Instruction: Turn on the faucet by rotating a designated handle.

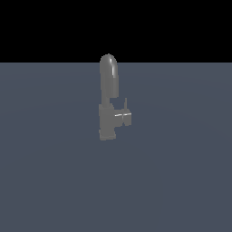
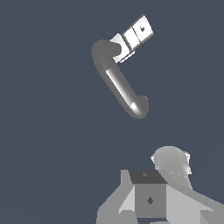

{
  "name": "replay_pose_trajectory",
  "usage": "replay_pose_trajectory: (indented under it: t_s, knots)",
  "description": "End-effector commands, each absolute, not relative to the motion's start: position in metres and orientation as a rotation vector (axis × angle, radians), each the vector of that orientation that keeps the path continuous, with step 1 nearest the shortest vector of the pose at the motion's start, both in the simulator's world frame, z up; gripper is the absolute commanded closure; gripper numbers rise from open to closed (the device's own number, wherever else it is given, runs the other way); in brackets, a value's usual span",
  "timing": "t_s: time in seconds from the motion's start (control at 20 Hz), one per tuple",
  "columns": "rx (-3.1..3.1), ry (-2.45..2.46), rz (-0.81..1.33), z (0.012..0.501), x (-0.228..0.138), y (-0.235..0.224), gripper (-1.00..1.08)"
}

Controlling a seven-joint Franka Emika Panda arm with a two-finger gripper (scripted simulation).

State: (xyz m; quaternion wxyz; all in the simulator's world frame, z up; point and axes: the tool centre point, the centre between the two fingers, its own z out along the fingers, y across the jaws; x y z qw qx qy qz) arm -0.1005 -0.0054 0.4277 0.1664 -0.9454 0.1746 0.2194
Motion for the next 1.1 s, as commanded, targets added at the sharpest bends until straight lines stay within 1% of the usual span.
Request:
replay_pose_trajectory:
  t_s: [0.0, 0.55, 1.05]
  knots:
    - [-2.64, 0.536, 0.671, 0.419, -0.087, -0.008, 1.08]
    - [-2.393, 0.695, 0.868, 0.372, -0.035, -0.018, 1.08]
    - [-2.127, 0.831, 1.038, 0.316, 0.005, -0.029, 1.08]
